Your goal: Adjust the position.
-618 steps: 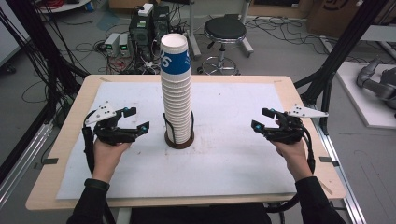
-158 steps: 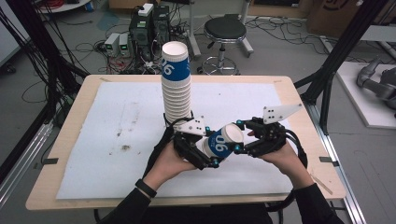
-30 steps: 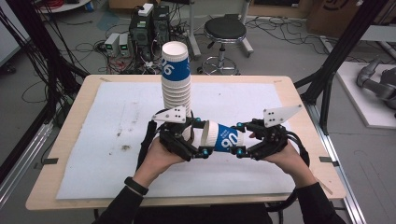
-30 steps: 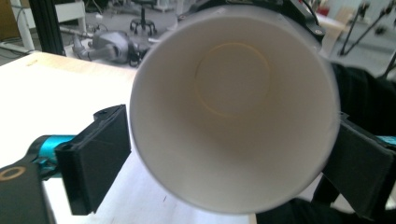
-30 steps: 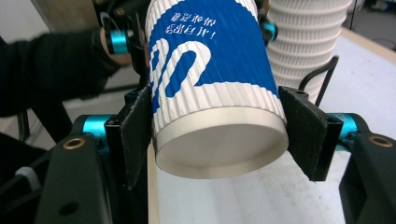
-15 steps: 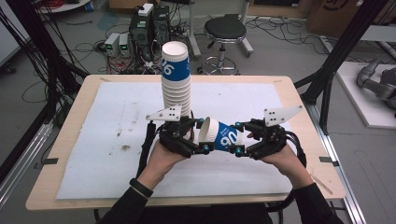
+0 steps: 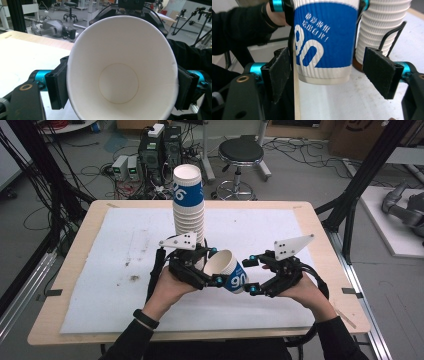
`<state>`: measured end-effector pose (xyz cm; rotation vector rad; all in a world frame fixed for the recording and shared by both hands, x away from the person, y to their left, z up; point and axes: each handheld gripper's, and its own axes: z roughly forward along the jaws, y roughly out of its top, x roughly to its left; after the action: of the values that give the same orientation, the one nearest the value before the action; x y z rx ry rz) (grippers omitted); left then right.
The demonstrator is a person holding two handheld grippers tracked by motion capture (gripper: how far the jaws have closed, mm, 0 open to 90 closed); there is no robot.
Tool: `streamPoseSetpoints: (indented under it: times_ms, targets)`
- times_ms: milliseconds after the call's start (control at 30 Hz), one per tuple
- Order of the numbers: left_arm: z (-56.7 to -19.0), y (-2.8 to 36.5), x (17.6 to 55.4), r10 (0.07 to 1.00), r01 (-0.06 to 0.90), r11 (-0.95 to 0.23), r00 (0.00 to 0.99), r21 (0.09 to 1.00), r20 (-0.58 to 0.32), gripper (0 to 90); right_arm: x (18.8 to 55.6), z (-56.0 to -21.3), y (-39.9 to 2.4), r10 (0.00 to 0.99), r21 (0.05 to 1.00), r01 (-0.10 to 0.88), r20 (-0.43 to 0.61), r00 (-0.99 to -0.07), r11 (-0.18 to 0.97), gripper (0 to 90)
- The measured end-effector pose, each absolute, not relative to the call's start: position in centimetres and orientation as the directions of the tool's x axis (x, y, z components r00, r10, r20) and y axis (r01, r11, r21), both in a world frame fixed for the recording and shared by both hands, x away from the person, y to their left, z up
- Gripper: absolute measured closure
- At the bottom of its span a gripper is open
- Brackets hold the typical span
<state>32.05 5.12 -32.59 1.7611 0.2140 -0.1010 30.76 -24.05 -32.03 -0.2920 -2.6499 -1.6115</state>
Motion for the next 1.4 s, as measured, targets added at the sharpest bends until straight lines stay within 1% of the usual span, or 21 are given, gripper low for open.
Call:
streamPoseSetpoints:
  times_ms: [133,233,333,367,433,833,1067,1167,1300,1400]
  targets:
    - [-32.4,5.0,31.9,0.088,0.185,-0.200,0.982,0.962,-0.170,19.8,30.6,-32.4,-23.0,0.147,0.858,0.172,0.114,-0.983,0.484,21.9]
    - [-32.3,4.8,31.8,0.087,0.175,-0.211,0.983,0.962,-0.160,19.9,30.5,-32.5,-22.6,0.150,0.855,0.178,0.120,-0.981,0.486,22.0]
    - [-32.3,4.6,31.7,0.084,0.170,-0.208,0.984,0.963,-0.155,19.9,30.5,-32.7,-22.2,0.143,0.850,0.171,0.114,-0.983,0.498,25.0]
    - [-32.2,4.6,31.7,0.083,0.170,-0.208,0.984,0.963,-0.155,19.9,30.6,-32.8,-22.1,0.140,0.847,0.170,0.114,-0.983,0.503,28.3]
    - [-32.2,4.5,31.6,0.087,0.161,-0.212,0.986,0.964,-0.146,19.9,30.6,-32.9,-22.1,0.136,0.846,0.165,0.111,-0.984,0.507,29.2]
    - [-32.0,4.6,31.3,0.107,0.175,-0.113,0.981,0.978,-0.163,12.3,30.6,-32.8,-22.8,0.135,0.898,0.165,0.120,-0.984,0.408,29.8]
    - [-32.4,4.6,31.5,0.080,0.208,-0.081,0.976,0.975,-0.202,12.0,30.8,-32.7,-23.6,0.142,0.920,0.165,0.121,-0.982,0.355,29.9]
    - [-32.4,4.5,31.5,0.074,0.217,-0.054,0.974,0.975,-0.213,13.1,30.8,-32.8,-23.5,0.142,0.919,0.158,0.113,-0.983,0.361,29.9]
    - [-32.3,4.7,31.5,0.068,0.216,-0.032,0.975,0.976,-0.214,19.8,30.7,-32.9,-23.2,0.139,0.917,0.148,0.103,-0.985,0.371,29.9]
    - [-32.3,4.7,31.4,0.073,0.205,-0.039,0.977,0.978,-0.202,21.2,30.6,-33.0,-23.0,0.138,0.918,0.148,0.103,-0.985,0.368,29.9]
